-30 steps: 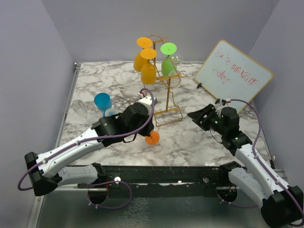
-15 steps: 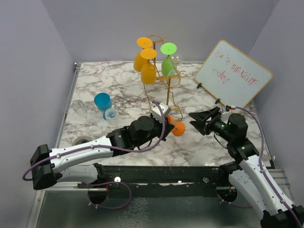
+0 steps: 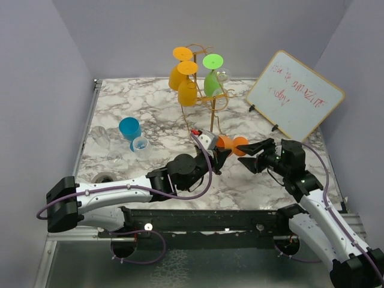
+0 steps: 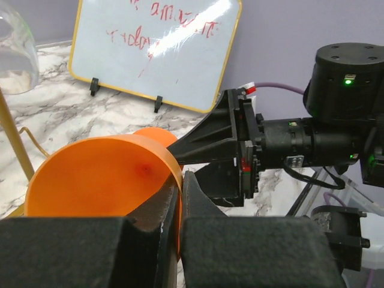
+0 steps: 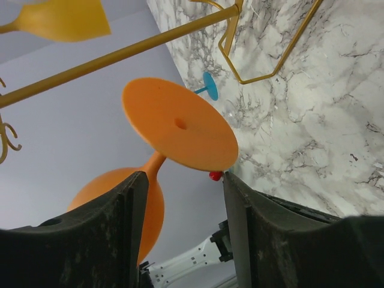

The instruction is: Place the wine glass upside down on the wine glass rack

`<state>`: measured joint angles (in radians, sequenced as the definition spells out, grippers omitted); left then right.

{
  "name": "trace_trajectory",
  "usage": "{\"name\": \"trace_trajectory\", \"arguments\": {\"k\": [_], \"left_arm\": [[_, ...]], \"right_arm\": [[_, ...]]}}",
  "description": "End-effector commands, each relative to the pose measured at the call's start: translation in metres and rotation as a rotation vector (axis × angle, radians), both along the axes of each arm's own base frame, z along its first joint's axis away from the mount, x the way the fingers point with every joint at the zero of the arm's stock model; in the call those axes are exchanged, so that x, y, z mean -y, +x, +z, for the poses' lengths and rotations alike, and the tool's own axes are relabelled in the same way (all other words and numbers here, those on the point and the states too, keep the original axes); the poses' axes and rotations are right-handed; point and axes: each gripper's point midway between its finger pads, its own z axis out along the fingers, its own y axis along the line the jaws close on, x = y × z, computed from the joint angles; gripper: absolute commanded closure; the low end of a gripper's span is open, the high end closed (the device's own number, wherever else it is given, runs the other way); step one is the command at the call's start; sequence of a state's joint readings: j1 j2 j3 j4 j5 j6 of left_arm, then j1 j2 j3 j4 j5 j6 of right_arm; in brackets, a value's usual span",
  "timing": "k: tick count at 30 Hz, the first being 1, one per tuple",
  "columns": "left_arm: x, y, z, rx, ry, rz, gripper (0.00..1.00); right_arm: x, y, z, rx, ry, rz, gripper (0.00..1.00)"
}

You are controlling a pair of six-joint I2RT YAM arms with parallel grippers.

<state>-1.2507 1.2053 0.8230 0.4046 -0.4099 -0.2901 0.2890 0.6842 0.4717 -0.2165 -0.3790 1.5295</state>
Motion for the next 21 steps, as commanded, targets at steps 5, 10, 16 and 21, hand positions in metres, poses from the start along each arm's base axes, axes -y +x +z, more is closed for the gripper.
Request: {"name": "trace_trajectory", "arguments": {"k": [5,10,16,21], "left_arm": [[0.012,-0.005,0.017,0.047,-0.095,0.010,1.00],[0.016,-0.005,0.012,0.055,-0.087,0.021,1.00],[0.017,0.001,-0.002,0.074,-0.043,0.056,1.00],[0.019,-0.001,-0.007,0.082,-0.026,0.040,1.00]], "right_arm": [[0.002,0.018,0.023,-0.036,0.070,-0.090,0.45],[-0.002,0.018,0.026,-0.064,0.100,-0.078,0.51],[-0.002,0.018,0.024,-0.094,0.139,-0.092,0.52],[-0.003,0.017,0.014,-0.137,0.166,-0.104,0.59]]}}
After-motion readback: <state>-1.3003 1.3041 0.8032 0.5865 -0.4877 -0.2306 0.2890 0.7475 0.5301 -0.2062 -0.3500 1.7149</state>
